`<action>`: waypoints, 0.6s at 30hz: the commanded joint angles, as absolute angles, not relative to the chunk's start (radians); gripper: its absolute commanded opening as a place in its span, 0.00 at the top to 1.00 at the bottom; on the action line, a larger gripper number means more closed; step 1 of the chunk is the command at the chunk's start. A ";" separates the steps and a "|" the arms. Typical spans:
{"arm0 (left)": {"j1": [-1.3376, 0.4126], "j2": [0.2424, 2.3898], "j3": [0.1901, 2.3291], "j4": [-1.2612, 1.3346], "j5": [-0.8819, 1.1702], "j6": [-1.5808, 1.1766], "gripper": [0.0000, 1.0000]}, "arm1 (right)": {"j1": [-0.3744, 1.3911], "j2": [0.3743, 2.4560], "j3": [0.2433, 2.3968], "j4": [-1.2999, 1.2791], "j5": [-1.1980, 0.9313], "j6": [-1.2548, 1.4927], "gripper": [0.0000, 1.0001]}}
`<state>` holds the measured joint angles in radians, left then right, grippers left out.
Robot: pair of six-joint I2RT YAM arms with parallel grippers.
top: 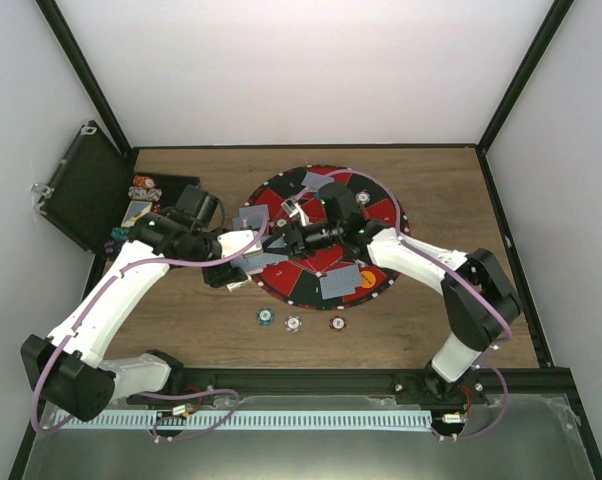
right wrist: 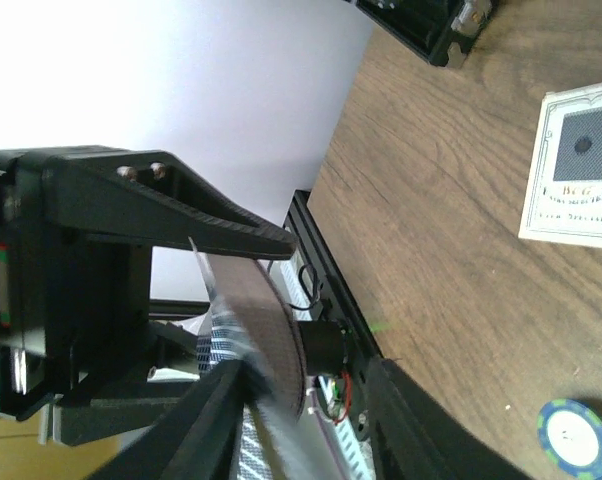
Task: Distribute texas hold em gaming equipment
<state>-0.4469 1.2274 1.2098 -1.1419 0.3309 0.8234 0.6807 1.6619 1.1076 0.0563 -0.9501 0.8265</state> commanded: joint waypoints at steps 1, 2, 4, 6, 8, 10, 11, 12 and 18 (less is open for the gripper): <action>-0.447 1.213 1.231 -1.123 0.376 0.837 0.89 | 0.670 1.598 1.104 0.037 -0.920 0.858 0.69; -0.448 1.213 1.230 -1.123 0.376 0.839 0.89 | 0.669 1.591 1.106 0.028 -0.914 0.858 0.73; -0.448 1.212 1.229 -1.123 0.374 0.839 0.89 | 0.661 1.578 1.105 0.002 -0.902 0.850 0.81; -0.448 1.211 1.230 -1.123 0.373 0.839 0.89 | 0.651 1.569 1.101 -0.024 -0.896 0.839 0.86; -0.448 1.209 1.231 -1.124 0.371 0.839 0.89 | 0.637 1.557 1.094 -0.044 -0.896 0.828 0.90; -0.448 1.207 1.229 -1.125 0.368 0.840 0.89 | 0.622 1.545 1.092 -0.068 -0.895 0.809 0.94; -0.447 1.208 1.229 -1.126 0.367 0.841 0.89 | 0.614 1.539 1.096 -0.085 -0.895 0.794 0.95; -0.447 1.208 1.228 -1.126 0.365 0.840 0.89 | 0.603 1.534 1.105 -0.111 -0.893 0.773 0.95; -0.448 1.209 1.224 -1.123 0.364 0.842 0.89 | 0.519 1.540 1.251 -0.332 -0.836 0.566 0.96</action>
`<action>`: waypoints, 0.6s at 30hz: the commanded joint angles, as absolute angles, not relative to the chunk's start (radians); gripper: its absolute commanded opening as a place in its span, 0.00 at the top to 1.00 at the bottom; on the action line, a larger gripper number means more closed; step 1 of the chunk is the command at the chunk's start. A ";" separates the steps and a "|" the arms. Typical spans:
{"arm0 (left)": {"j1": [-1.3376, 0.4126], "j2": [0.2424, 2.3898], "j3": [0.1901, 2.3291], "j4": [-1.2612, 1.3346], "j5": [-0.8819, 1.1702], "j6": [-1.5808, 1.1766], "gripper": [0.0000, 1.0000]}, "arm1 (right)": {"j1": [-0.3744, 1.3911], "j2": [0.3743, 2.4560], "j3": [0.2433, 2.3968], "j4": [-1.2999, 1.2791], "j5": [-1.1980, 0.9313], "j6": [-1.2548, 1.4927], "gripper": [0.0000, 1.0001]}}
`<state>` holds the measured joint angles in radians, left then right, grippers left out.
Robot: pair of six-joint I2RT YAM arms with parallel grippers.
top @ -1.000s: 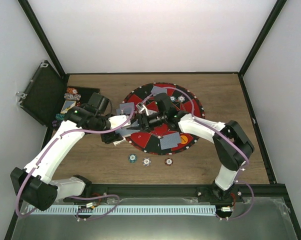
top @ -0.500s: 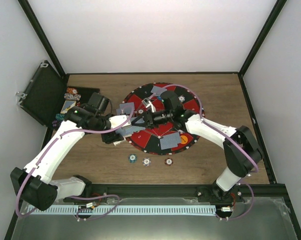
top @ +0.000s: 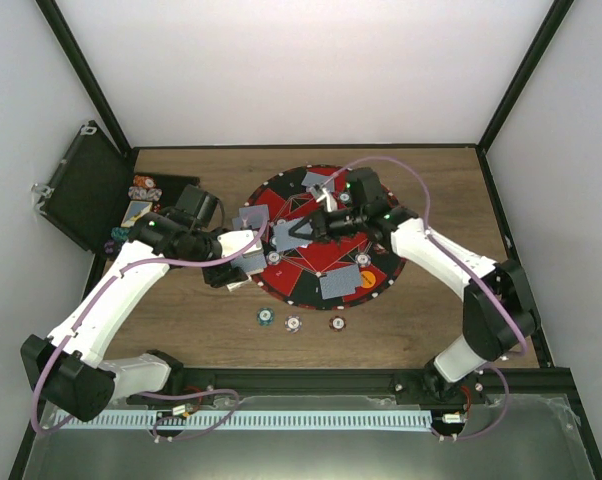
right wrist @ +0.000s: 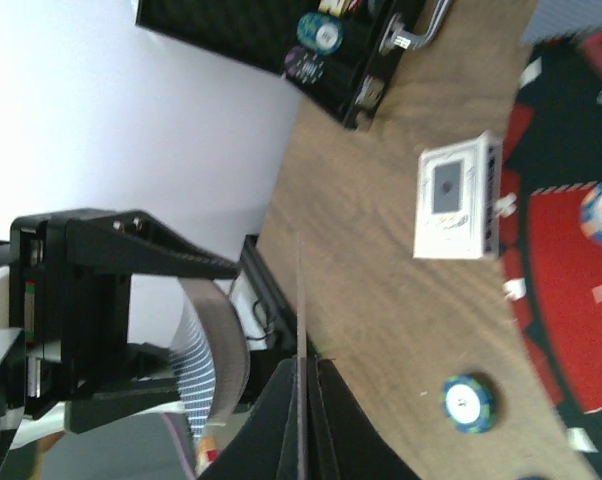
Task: Distribute texas hold em gaming equipment
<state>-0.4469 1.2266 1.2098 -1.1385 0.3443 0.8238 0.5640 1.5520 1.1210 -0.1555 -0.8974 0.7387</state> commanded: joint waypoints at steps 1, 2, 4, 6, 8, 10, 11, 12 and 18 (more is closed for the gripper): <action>-0.448 1.211 1.223 -1.124 0.366 0.842 0.89 | 0.511 1.557 1.297 -0.388 -0.790 0.519 0.96; -0.448 1.212 1.224 -1.124 0.367 0.841 0.89 | 0.507 1.582 1.344 -0.444 -0.726 0.471 0.96; -0.447 1.213 1.228 -1.127 0.370 0.839 0.89 | 0.506 1.639 1.440 -0.543 -0.586 0.390 0.97; -0.448 1.211 1.226 -1.130 0.366 0.840 0.89 | 0.507 1.698 1.516 -0.614 -0.422 0.325 0.99; -0.448 1.209 1.223 -1.130 0.360 0.841 0.89 | 0.513 1.753 1.579 -0.657 -0.224 0.271 0.99; -0.448 1.209 1.220 -1.130 0.356 0.842 0.89 | 0.527 1.813 1.618 -0.663 -0.028 0.217 0.99; -0.448 1.209 1.220 -1.130 0.358 0.841 0.89 | 0.539 1.836 1.631 -0.654 0.069 0.189 0.99; -0.448 1.210 1.220 -1.130 0.362 0.841 0.89 | 0.554 1.859 1.640 -0.632 0.163 0.153 0.99; -0.448 1.215 1.236 -1.142 0.363 0.834 0.89 | 0.674 1.996 1.572 -0.358 0.658 -0.195 0.99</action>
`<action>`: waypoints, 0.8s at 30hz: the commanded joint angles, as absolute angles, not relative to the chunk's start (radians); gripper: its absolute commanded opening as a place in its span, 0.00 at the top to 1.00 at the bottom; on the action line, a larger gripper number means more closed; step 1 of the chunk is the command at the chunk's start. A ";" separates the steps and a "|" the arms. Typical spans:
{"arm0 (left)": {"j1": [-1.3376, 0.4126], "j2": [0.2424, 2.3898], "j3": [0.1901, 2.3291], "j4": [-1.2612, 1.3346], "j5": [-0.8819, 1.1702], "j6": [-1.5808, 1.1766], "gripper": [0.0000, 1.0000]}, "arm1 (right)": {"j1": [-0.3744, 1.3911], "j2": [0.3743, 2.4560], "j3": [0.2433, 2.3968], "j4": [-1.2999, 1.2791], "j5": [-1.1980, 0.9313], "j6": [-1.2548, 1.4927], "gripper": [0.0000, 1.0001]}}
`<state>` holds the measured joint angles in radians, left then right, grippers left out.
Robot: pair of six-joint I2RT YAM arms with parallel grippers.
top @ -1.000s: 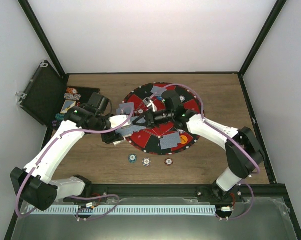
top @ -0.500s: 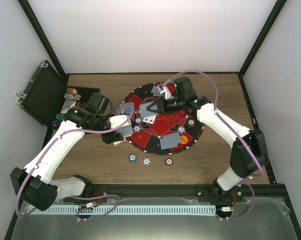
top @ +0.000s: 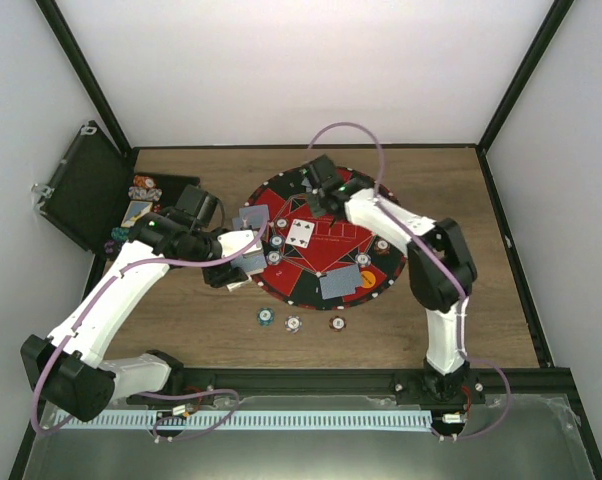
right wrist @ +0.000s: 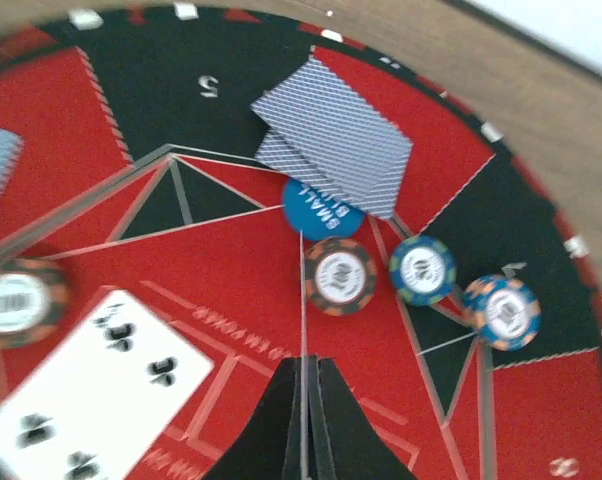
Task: Distribute texas hold em gaming equipment
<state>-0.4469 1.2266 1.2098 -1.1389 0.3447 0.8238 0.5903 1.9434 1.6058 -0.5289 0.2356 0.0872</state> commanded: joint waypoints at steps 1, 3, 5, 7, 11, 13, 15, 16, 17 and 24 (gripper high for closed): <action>-0.448 1.212 1.237 -1.145 0.361 0.834 0.89 | 0.693 2.014 1.540 -0.292 0.708 -0.251 0.99; -0.448 1.206 1.234 -1.146 0.356 0.837 0.89 | 0.719 2.048 1.494 -0.198 0.761 -0.326 0.99; -0.448 1.202 1.230 -1.149 0.356 0.838 0.89 | 0.740 2.093 1.473 -0.161 0.783 -0.359 0.99; -0.448 1.204 1.229 -1.150 0.360 0.837 0.89 | 0.758 2.125 1.459 -0.143 0.792 -0.373 0.99; -0.448 1.201 1.230 -1.150 0.360 0.837 0.89 | 0.786 2.151 1.430 -0.144 0.793 -0.365 0.99; -0.448 1.200 1.227 -1.149 0.358 0.840 0.89 | 0.791 2.142 1.418 -0.167 0.778 -0.343 0.90; -0.448 1.200 1.228 -1.148 0.357 0.840 0.89 | 0.793 2.128 1.411 -0.210 0.752 -0.301 0.70; -0.448 1.202 1.229 -1.149 0.359 0.840 0.89 | 0.792 2.117 1.406 -0.227 0.736 -0.287 0.61; -0.448 1.203 1.230 -1.148 0.361 0.841 0.89 | 0.792 2.104 1.401 -0.237 0.721 -0.270 0.52; -0.448 1.204 1.233 -1.150 0.365 0.838 0.89 | 0.793 2.002 1.382 -0.314 0.597 -0.174 0.18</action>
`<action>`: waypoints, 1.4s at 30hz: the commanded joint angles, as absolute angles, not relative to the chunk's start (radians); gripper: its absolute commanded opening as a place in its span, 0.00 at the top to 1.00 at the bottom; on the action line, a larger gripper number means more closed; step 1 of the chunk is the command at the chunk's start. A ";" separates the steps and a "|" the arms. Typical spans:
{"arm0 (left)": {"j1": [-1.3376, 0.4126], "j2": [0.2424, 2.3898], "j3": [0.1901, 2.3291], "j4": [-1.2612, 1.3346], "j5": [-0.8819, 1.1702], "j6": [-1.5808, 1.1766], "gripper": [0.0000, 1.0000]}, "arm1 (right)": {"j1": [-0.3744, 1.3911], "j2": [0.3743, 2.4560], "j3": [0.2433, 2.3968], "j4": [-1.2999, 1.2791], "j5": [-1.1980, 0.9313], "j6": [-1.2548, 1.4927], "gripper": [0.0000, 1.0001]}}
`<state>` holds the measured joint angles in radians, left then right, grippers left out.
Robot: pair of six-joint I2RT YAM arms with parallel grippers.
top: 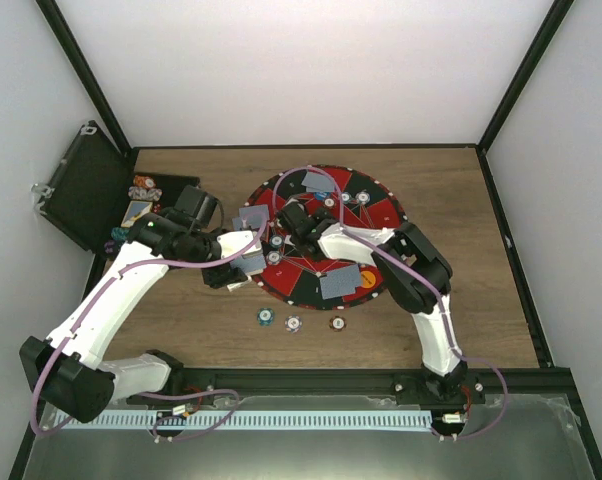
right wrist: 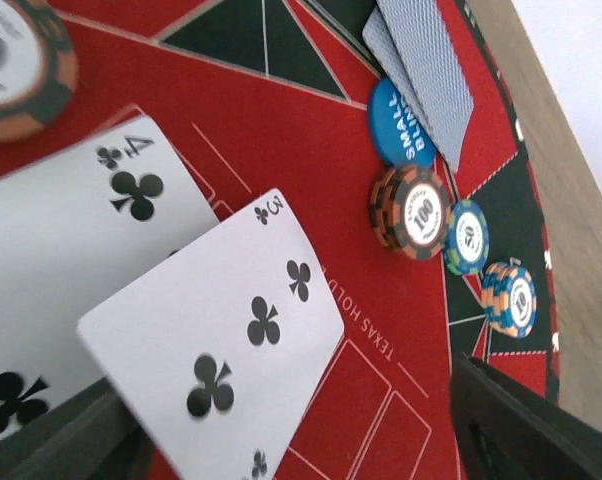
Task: Distribute texas hold em gaming equipment
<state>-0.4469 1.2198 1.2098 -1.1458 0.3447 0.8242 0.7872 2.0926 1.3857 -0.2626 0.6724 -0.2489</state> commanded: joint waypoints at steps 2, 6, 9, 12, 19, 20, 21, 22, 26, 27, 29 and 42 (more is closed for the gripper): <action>-0.448 1.202 1.233 -1.150 0.361 0.840 0.89 | 0.793 1.970 1.372 -0.321 0.562 -0.151 0.13; -0.448 1.200 1.233 -1.151 0.357 0.842 0.89 | 0.789 1.902 1.339 -0.326 0.496 -0.108 0.07; -0.448 1.201 1.234 -1.152 0.360 0.841 0.89 | 0.781 1.851 1.318 -0.342 0.433 -0.070 0.06; -0.448 1.204 1.233 -1.149 0.363 0.840 0.89 | 0.767 1.804 1.305 -0.362 0.384 -0.014 0.03; -0.448 1.208 1.233 -1.141 0.368 0.836 0.89 | 0.756 1.773 1.295 -0.412 0.144 0.181 0.13; -0.448 1.210 1.232 -1.141 0.368 0.837 0.89 | 0.755 1.774 1.289 -0.409 0.103 0.207 0.18; -0.448 1.210 1.232 -1.141 0.368 0.836 0.89 | 0.754 1.775 1.282 -0.403 0.054 0.230 0.23; -0.448 1.211 1.232 -1.141 0.368 0.836 0.89 | 0.753 1.776 1.274 -0.393 0.012 0.254 0.30; -0.448 1.210 1.230 -1.140 0.366 0.836 0.89 | 0.752 1.808 1.257 -0.350 -0.153 0.339 0.52; -0.448 1.211 1.230 -1.140 0.366 0.836 0.89 | 0.752 1.823 1.256 -0.342 -0.182 0.360 0.57; -0.448 1.210 1.232 -1.138 0.368 0.834 0.89 | 0.752 1.861 1.256 -0.333 -0.211 0.397 0.66; -0.448 1.199 1.225 -1.140 0.355 0.841 0.89 | 0.676 2.005 1.271 -0.324 -0.209 0.467 0.86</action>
<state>-0.4469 1.2179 1.2098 -1.1465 0.3420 0.8249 0.7059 1.9789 1.2575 -0.3317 -0.2066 0.4416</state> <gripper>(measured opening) 0.630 0.153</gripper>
